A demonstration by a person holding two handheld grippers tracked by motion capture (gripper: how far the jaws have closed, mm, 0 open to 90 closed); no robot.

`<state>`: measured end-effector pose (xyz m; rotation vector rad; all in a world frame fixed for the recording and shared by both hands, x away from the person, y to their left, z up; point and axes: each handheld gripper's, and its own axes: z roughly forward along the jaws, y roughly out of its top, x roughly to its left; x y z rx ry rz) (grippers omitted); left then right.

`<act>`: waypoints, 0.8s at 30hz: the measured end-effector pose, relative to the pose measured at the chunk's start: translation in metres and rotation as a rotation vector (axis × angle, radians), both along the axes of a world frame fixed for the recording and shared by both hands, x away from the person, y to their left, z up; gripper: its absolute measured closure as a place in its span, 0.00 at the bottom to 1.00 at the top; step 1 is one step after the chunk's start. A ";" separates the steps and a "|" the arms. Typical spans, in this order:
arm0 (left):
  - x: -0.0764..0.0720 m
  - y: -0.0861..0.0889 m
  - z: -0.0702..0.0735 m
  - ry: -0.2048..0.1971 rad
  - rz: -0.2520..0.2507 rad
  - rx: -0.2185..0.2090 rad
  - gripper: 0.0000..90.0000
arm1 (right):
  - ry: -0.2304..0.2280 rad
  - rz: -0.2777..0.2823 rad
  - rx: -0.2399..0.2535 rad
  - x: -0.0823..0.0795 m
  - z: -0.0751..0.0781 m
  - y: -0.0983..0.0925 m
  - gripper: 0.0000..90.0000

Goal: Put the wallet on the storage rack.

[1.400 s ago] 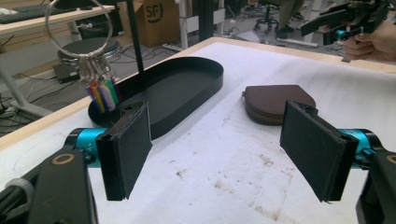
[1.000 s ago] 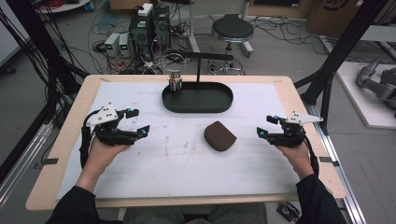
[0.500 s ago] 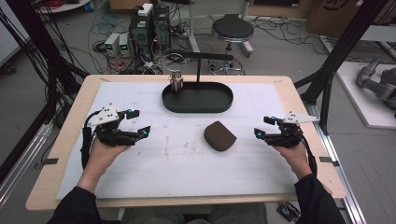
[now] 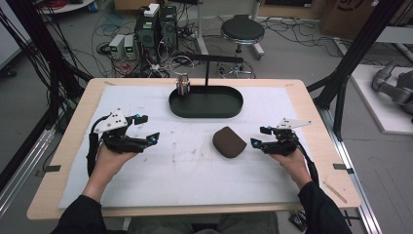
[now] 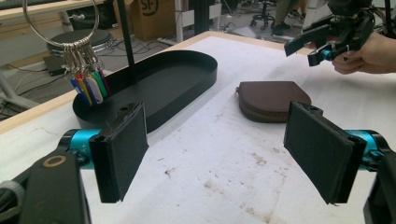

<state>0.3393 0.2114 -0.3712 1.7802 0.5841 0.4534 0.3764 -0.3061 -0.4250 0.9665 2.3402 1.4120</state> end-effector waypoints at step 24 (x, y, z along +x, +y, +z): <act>-0.006 0.004 0.003 -0.017 0.013 0.000 0.24 | 0.216 0.023 -0.005 0.017 -0.021 0.027 0.48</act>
